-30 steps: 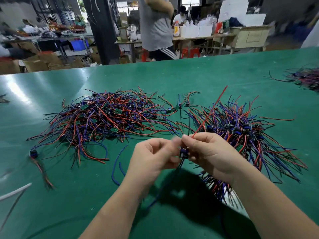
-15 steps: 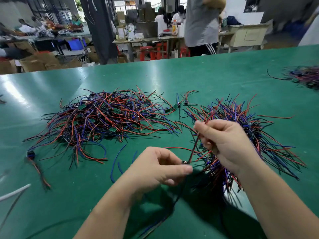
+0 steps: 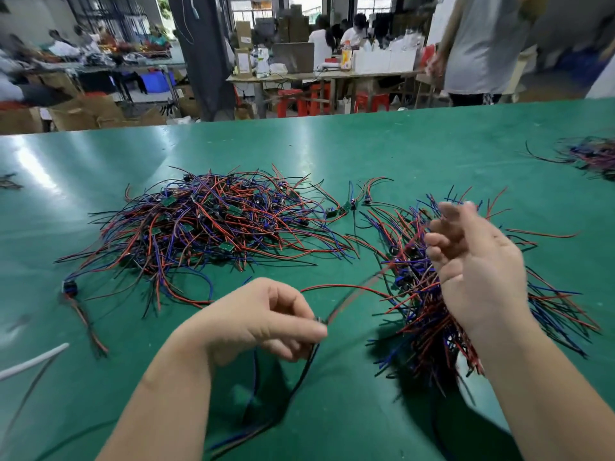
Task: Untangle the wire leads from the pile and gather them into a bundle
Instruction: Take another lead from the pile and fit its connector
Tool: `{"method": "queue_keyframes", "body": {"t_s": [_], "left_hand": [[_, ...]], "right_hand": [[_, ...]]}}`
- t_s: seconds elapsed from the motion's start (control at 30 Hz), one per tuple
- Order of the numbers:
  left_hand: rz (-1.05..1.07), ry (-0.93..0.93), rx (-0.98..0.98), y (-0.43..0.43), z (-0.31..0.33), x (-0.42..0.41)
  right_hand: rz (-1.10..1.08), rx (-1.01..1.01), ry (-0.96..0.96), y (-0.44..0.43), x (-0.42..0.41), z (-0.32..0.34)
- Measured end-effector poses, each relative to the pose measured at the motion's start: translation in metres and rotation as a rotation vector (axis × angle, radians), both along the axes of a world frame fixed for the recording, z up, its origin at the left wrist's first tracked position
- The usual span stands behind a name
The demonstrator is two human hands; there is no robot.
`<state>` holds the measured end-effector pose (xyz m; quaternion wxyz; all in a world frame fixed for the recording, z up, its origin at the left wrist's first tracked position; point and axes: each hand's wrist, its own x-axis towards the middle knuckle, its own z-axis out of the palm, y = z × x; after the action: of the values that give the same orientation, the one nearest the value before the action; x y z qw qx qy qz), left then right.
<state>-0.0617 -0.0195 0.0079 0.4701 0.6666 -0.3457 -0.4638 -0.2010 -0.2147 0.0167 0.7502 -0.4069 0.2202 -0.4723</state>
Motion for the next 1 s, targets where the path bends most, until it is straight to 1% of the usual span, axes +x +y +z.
{"method": "queue_keyframes", "body": {"t_s": [0.03, 0.07, 0.13, 0.2, 0.23, 0.27, 0.3, 0.4, 0.47, 0.5, 0.57, 0.63, 0.7, 0.73, 0.77, 0.8, 0.9, 0.97, 1.0], "left_hand": [[0.116, 0.04, -0.056, -0.003, -0.001, 0.001], [0.244, 0.086, -0.125, -0.007, -0.003, 0.002], [0.426, 0.112, -0.24, -0.016, -0.008, -0.001], [0.45, 0.099, -0.284, -0.022, -0.012, -0.006], [0.424, 0.091, -0.29, -0.024, -0.013, -0.009], [0.391, 0.083, -0.287, -0.024, -0.013, -0.011], [0.363, 0.079, -0.282, -0.024, -0.013, -0.012], [0.331, 0.073, -0.28, -0.026, -0.013, -0.014], [0.387, 0.021, -0.272, -0.027, -0.012, -0.013], [0.457, -0.041, -0.27, -0.026, -0.012, -0.008], [0.667, -0.258, -0.268, -0.02, -0.013, 0.009], [0.882, -0.601, -0.195, -0.006, -0.016, 0.033], [1.045, -0.921, 0.019, 0.011, -0.024, 0.056], [1.108, -1.023, 0.147, 0.019, -0.03, 0.068], [1.141, -1.066, 0.267, 0.026, -0.037, 0.077], [1.135, -1.047, 0.371, 0.033, -0.042, 0.085], [0.993, -0.89, 0.613, 0.043, -0.054, 0.097], [0.937, -0.905, 0.687, 0.043, -0.06, 0.1], [0.95, -0.934, 0.686, 0.043, -0.06, 0.101]], "right_hand": [[0.002, -0.053, -0.003, -0.001, 0.0, 0.0], [0.043, -0.157, 0.027, 0.002, 0.0, -0.001], [0.216, -0.49, 0.187, 0.014, 0.001, -0.008], [0.368, -0.837, 0.374, 0.031, 0.005, -0.017], [0.38, -0.984, 0.431, 0.038, 0.008, -0.021], [0.345, -1.071, 0.45, 0.043, 0.01, -0.024], [0.309, -1.087, 0.438, 0.044, 0.012, -0.026], [0.25, -0.931, 0.359, 0.038, 0.009, -0.021], [0.178, -0.846, 0.336, 0.028, 0.006, -0.017], [0.109, -0.812, 0.333, 0.023, 0.004, -0.015], [-0.073, -0.732, 0.329, 0.01, -0.001, -0.011], [-0.253, -0.664, 0.386, -0.003, -0.005, -0.009], [-0.388, -0.687, 0.549, -0.013, -0.007, -0.009], [-0.419, -0.709, 0.614, -0.015, -0.007, -0.01], [-0.423, -0.724, 0.646, -0.014, -0.007, -0.011], [-0.409, -0.733, 0.655, -0.012, -0.007, -0.011], [-0.351, -0.782, 0.658, -0.002, -0.004, -0.014], [-0.317, -0.797, 0.663, 0.003, -0.001, -0.016], [-0.303, -0.798, 0.663, 0.004, 0.0, -0.016]]}}
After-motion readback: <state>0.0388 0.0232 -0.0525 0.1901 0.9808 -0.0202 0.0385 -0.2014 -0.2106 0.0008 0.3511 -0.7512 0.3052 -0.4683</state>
